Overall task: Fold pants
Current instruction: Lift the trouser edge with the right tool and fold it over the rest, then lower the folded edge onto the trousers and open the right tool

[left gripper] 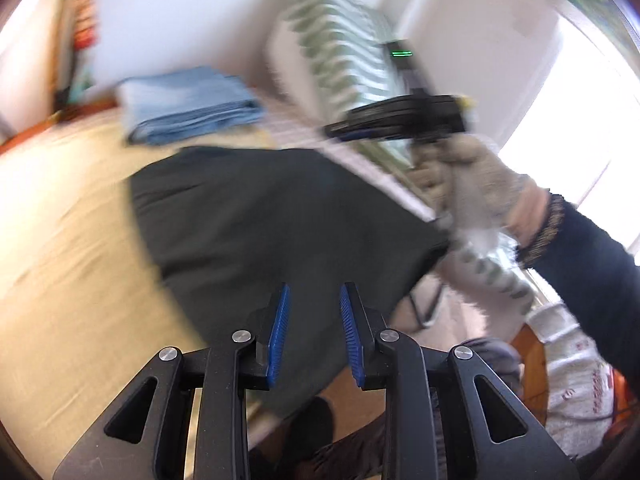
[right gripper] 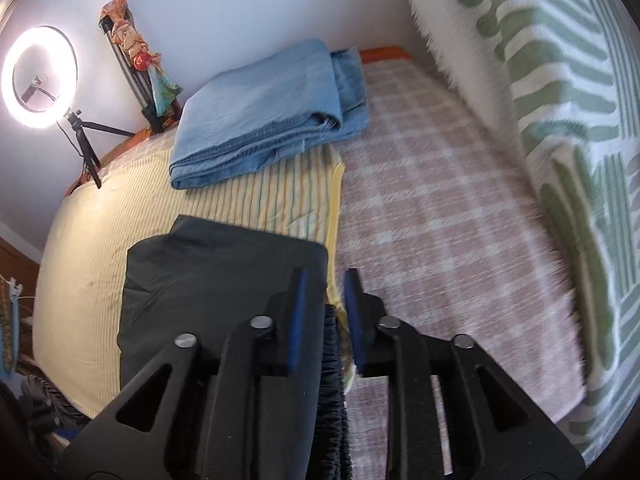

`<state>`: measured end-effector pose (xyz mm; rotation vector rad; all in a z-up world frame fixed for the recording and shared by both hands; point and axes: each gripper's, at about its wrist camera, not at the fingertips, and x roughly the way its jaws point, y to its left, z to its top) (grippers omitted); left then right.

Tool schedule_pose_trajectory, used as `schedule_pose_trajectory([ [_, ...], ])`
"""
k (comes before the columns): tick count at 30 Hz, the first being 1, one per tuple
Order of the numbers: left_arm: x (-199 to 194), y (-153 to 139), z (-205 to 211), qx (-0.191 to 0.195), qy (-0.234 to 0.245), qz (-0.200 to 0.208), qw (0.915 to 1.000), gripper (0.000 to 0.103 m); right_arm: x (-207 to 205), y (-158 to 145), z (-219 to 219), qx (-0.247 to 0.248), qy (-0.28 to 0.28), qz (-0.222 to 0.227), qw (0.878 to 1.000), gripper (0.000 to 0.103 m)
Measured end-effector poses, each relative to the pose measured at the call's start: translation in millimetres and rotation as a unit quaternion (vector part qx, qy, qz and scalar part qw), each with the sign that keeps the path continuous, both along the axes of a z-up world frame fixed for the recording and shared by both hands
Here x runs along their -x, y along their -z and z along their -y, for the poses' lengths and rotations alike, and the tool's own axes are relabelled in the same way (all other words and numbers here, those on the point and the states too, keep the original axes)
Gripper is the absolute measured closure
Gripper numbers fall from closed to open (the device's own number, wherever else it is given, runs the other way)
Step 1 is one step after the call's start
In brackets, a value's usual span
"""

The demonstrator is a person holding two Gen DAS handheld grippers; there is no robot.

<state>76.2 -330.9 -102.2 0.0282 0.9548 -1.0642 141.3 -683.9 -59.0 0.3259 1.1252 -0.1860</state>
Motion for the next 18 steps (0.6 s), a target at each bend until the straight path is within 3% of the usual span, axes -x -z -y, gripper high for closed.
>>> schedule_pose_trajectory([
  [5,-10.1,33.1,-27.2,-0.013,-0.048,-0.041,0.9979,0.078,-2.7,-31.2,-32.3,0.015,-0.051,0.025,0.998,0.078],
  [9,-2.4,49.5,-18.1,-0.006,-0.051,-0.064,0.9966,0.078,-17.9,-41.1,-76.4,-0.015,-0.108,0.036,0.993,0.078],
  [13,8.1,57.2,-9.8,0.003,-0.042,-0.079,0.9960,0.078,-43.5,-30.3,-134.3,-0.063,-0.169,0.024,0.983,0.078],
  [18,13.8,61.6,-10.2,0.021,-0.055,-0.082,0.9949,0.080,-78.3,9.0,-204.3,-0.045,-0.236,-0.031,0.970,0.078],
])
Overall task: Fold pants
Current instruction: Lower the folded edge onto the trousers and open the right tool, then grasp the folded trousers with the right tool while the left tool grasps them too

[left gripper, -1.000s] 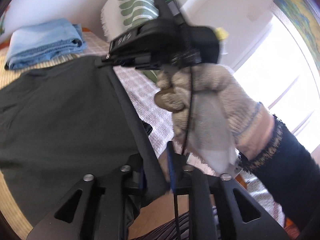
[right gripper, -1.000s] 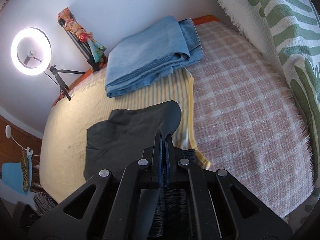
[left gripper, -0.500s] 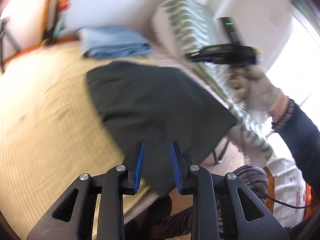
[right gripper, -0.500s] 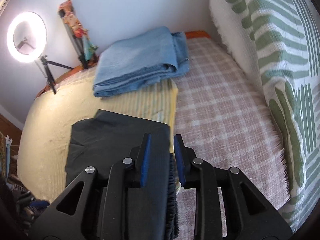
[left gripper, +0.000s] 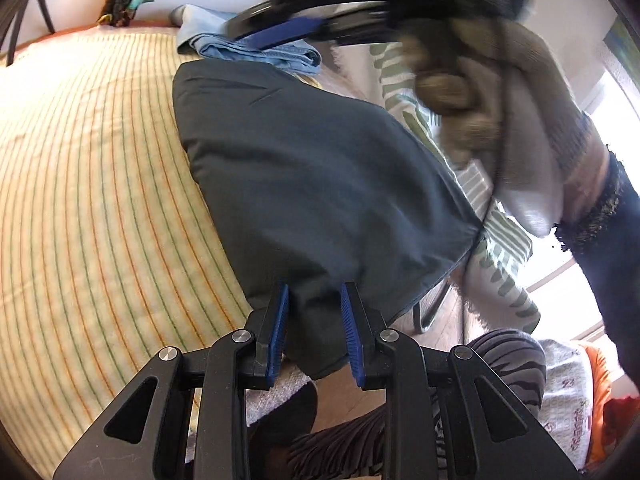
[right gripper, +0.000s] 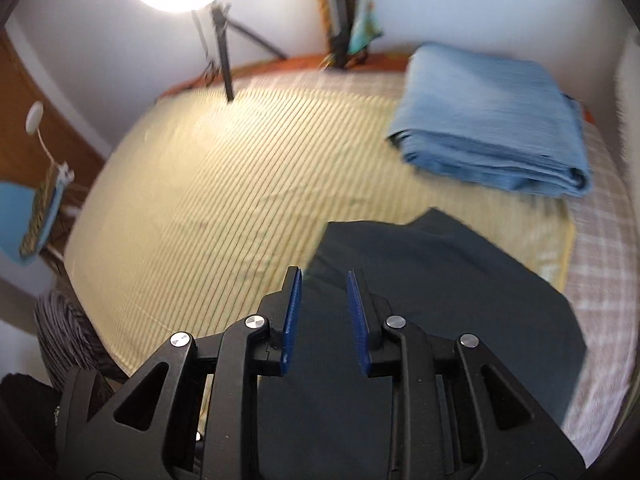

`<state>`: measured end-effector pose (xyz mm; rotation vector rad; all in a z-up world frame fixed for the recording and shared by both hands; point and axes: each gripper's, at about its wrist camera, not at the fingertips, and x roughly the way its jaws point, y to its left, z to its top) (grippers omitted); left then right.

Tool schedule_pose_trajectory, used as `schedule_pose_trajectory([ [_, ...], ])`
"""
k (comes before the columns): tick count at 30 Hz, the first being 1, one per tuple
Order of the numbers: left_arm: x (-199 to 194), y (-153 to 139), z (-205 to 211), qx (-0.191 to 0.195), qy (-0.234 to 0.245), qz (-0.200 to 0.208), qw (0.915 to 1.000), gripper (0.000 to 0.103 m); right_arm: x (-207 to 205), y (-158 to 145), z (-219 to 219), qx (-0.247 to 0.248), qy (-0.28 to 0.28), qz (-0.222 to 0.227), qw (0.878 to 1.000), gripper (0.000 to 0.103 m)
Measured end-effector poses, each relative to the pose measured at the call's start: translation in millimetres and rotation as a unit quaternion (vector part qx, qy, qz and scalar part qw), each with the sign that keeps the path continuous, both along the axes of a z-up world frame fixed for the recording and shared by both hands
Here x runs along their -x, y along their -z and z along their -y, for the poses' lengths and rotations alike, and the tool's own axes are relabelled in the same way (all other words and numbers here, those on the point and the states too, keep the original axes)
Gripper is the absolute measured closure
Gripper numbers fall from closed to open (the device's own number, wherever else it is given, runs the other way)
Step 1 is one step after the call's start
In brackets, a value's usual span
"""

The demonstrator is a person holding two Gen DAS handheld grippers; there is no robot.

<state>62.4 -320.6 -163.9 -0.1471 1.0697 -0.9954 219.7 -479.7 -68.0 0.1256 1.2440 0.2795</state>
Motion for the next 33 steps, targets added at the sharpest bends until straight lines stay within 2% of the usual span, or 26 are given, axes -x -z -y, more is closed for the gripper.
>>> schedule_pose_trajectory([
  [4,7.1,-4.7,-1.4,0.010,0.004,0.014,0.9998,0.081,-23.3,45.2,-33.5,0.014,-0.023,-0.070,0.997,0.078],
  [7,14.4,-4.0,10.2,0.007,0.023,0.031,0.9992,0.081,-32.2,73.1,-40.0,0.035,-0.020,-0.091,0.995,0.078],
  [10,22.9,-5.7,17.2,-0.002,0.040,0.040,0.9984,0.081,-36.4,80.8,-30.9,-0.003,0.006,-0.087,0.996,0.078],
  [13,19.8,-14.3,14.2,-0.002,0.046,0.030,0.9985,0.079,-31.0,68.3,-18.2,-0.027,0.028,-0.076,0.996,0.078],
  [16,10.0,-27.7,0.5,-0.001,0.036,0.026,0.9990,0.072,-13.2,37.2,4.0,-0.039,0.040,-0.043,0.997,0.075],
  [18,-0.9,-38.2,-11.9,0.002,0.024,0.030,0.9993,0.063,7.2,12.2,30.9,-0.058,0.062,-0.015,0.996,0.056],
  [19,-6.7,-41.7,-17.8,0.003,0.019,0.031,0.9993,0.060,18.2,-2.7,48.3,-0.066,0.079,0.001,0.995,0.040],
  [20,-14.5,-45.4,-22.5,0.005,0.012,0.030,0.9995,0.055,28.7,-16.7,68.3,-0.070,0.095,0.017,0.993,0.031],
  [24,-56.1,-46.1,-28.3,0.002,-0.021,0.002,0.9998,0.055,76.6,-49.2,140.2,-0.064,0.147,0.045,0.986,0.019],
  [26,-68.8,-40.9,-22.6,0.006,-0.029,-0.019,0.9994,0.055,94.9,-49.7,173.4,-0.069,0.170,0.037,0.982,0.018],
  [29,-89.0,-30.2,-14.5,0.008,-0.041,-0.045,0.9981,0.055,122.3,-35.5,214.0,-0.109,0.204,0.016,0.973,0.018],
  [33,-102.1,-18.2,7.7,-0.007,-0.040,-0.062,0.9973,0.055,142.9,-5.4,233.9,-0.165,0.209,0.010,0.964,0.018],
])
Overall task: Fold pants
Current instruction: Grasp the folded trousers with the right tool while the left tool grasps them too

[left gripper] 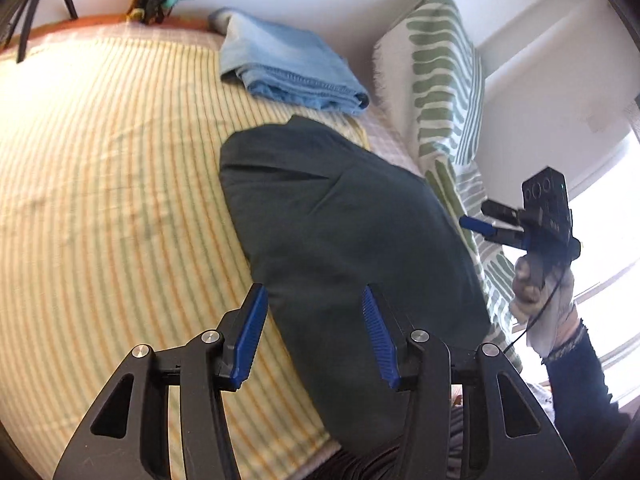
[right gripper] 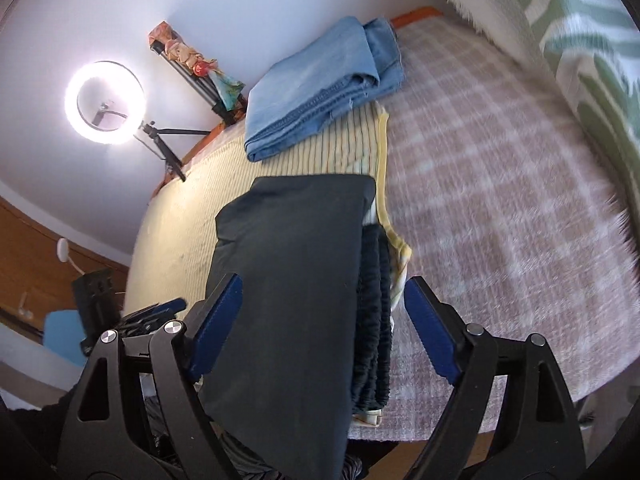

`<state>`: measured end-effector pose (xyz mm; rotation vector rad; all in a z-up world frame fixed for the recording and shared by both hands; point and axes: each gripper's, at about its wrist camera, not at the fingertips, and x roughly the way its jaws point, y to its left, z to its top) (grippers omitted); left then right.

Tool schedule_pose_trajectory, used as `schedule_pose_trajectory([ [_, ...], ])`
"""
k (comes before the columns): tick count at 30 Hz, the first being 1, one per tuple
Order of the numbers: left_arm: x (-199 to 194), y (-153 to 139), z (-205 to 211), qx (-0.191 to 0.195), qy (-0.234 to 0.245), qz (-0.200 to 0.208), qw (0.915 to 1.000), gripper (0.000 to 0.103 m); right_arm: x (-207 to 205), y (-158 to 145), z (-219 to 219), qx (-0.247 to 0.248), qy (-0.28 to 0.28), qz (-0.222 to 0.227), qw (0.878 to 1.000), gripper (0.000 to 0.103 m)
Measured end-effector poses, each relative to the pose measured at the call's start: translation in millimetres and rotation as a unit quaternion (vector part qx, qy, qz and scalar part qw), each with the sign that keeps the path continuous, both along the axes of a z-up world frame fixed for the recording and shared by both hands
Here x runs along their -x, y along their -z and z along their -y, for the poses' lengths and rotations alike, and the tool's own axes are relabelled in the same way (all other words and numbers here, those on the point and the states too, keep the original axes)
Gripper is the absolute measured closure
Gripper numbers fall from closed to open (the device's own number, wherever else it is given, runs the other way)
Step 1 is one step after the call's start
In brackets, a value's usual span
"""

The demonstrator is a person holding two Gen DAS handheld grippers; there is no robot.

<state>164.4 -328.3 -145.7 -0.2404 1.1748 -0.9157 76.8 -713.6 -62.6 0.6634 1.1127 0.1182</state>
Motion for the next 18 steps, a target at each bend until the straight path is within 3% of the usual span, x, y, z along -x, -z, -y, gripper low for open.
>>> schedule_pose_trajectory([
  [7,-11.4,13.4,22.4,-0.025,-0.003,-0.010,0.9996,0.055,-13.0,47.9,-14.6,-0.056,-0.046,0.000,0.997,0.018],
  [12,-16.1,15.5,28.0,-0.036,-0.005,0.001,0.9993,0.055,-22.0,61.3,-19.6,-0.083,-0.071,0.018,0.994,0.022],
  [18,-16.7,17.9,34.0,-0.046,-0.005,0.010,0.9989,0.055,-25.4,71.6,-31.5,-0.063,-0.088,0.018,0.994,0.022],
])
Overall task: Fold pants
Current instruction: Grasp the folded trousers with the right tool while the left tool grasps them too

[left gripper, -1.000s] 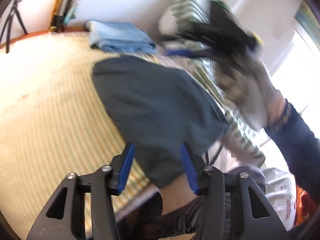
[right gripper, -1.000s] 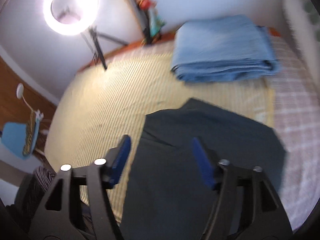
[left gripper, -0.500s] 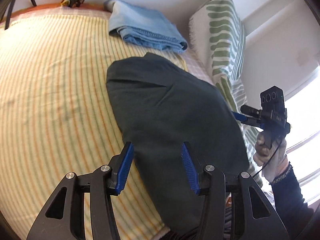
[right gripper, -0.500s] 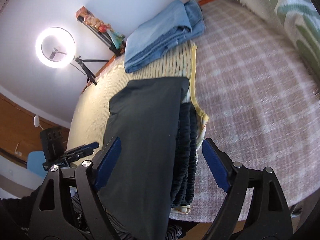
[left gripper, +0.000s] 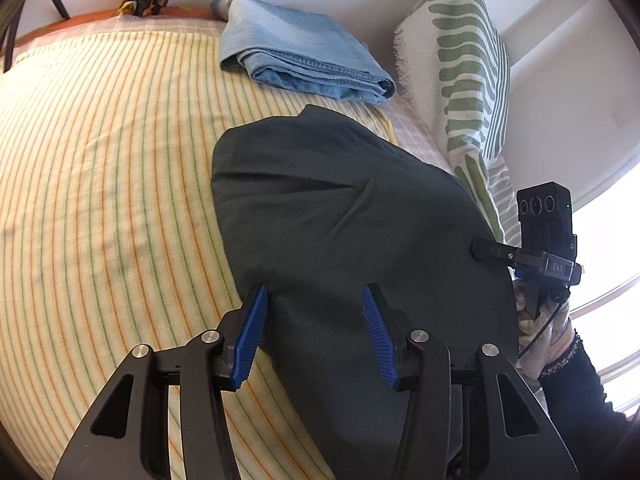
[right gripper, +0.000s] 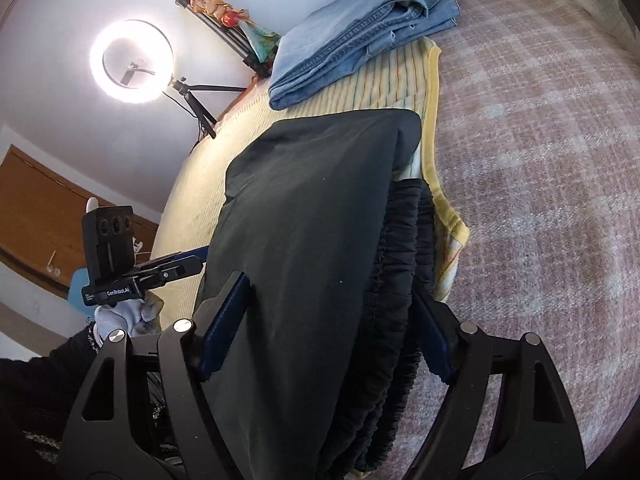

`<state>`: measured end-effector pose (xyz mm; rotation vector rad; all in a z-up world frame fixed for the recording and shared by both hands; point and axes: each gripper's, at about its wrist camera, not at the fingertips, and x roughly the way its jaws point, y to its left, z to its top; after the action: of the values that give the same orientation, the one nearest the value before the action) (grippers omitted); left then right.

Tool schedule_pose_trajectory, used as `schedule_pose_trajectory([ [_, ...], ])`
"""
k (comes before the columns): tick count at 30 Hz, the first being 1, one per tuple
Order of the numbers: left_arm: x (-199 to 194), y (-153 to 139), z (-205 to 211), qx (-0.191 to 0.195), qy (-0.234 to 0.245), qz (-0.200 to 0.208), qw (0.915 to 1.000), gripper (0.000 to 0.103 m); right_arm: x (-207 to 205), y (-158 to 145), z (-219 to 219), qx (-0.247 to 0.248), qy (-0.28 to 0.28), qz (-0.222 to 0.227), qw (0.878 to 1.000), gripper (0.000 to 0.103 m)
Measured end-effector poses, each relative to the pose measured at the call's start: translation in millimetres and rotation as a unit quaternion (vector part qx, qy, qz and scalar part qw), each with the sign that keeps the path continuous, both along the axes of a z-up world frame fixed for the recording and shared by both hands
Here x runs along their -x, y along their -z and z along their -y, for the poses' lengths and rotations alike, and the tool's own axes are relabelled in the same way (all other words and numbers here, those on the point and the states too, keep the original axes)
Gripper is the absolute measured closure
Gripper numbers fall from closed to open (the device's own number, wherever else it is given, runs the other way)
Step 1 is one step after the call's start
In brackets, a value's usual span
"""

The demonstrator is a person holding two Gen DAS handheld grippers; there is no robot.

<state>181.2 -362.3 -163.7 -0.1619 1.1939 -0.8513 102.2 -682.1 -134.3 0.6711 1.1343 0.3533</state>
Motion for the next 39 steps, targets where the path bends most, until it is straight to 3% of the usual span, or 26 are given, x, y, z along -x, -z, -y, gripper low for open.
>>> schedule_pose_trajectory([
  [3,0.2,1.4,5.2,-0.006,0.002,0.006,1.0000,0.057,1.9,-4.7,-5.2,0.001,-0.006,0.011,1.000,0.035],
  [5,0.4,1.1,6.9,-0.007,0.001,0.011,0.9999,0.057,5.5,-11.8,-4.1,0.011,-0.008,0.022,1.000,0.054],
  [7,0.5,1.2,8.7,-0.008,0.002,0.015,0.9999,0.057,9.5,-20.4,0.1,-0.002,-0.002,0.033,0.999,0.060],
  [9,-0.4,2.0,9.0,-0.012,0.001,0.015,0.9998,0.057,8.5,-23.4,-0.2,0.000,-0.005,0.035,0.999,0.060],
  [11,-1.2,2.1,8.7,-0.013,-0.001,0.015,0.9998,0.057,5.6,-17.9,-0.2,0.015,-0.007,0.018,1.000,0.053],
  [13,-2.0,2.2,8.2,-0.014,-0.003,0.017,0.9997,0.057,2.7,-7.5,5.6,0.002,0.003,0.004,1.000,0.044],
  [16,-3.8,5.3,7.9,-0.015,-0.008,0.014,0.9998,0.055,2.1,3.0,10.6,-0.023,0.009,-0.002,1.000,0.039],
  [18,-4.0,7.6,8.9,-0.008,-0.007,0.014,0.9998,0.055,3.6,4.4,9.2,-0.031,0.010,0.003,0.999,0.041],
  [19,-3.7,8.2,10.1,-0.007,-0.007,0.019,0.9998,0.055,3.9,3.2,6.0,-0.039,0.003,0.005,0.999,0.058],
  [22,-3.9,7.8,12.9,-0.002,-0.008,0.025,0.9997,0.058,6.2,-10.7,-4.1,-0.022,-0.013,0.026,0.999,0.067],
  [23,-3.7,6.7,14.5,-0.001,-0.006,0.028,0.9996,0.064,6.2,-13.9,-5.4,-0.022,-0.016,0.030,0.999,0.068],
  [24,-3.5,6.3,15.7,-0.003,-0.003,0.031,0.9995,0.070,6.1,-15.5,-6.0,-0.021,-0.018,0.032,0.999,0.068],
  [26,-3.7,6.1,18.2,-0.005,0.001,0.035,0.9994,0.072,4.2,-12.7,-5.1,-0.017,-0.018,0.027,0.999,0.066],
  [28,-4.2,6.7,18.7,-0.006,-0.001,0.034,0.9994,0.072,1.3,-3.2,-0.1,-0.025,-0.005,0.006,1.000,0.049],
  [29,-5.2,7.2,18.4,-0.007,-0.005,0.031,0.9995,0.072,0.2,3.6,2.4,-0.037,0.000,-0.008,0.999,0.046],
  [31,-6.6,7.6,17.3,-0.003,-0.008,0.025,0.9997,0.067,0.0,10.3,5.3,-0.058,0.007,-0.007,0.998,0.046],
  [32,-7.0,7.8,16.2,-0.001,-0.009,0.023,0.9997,0.067,-0.5,9.9,3.7,-0.057,0.005,-0.006,0.998,0.051],
  [35,-6.3,7.8,15.9,-0.001,-0.010,0.036,0.9993,0.076,-1.0,-0.4,-8.3,-0.029,-0.017,0.008,0.999,0.068],
  [36,-6.0,7.9,16.0,0.001,-0.009,0.041,0.9991,0.093,-0.6,-5.0,-11.3,-0.019,-0.023,0.015,0.999,0.070],
  [37,-6.4,8.2,16.0,0.005,-0.008,0.042,0.9991,0.101,0.0,-10.2,-13.9,-0.007,-0.027,0.022,0.999,0.071],
  [39,-7.0,7.8,15.9,0.011,-0.012,0.043,0.9990,0.103,2.1,-21.4,-22.0,0.028,-0.033,0.037,0.998,0.072],
])
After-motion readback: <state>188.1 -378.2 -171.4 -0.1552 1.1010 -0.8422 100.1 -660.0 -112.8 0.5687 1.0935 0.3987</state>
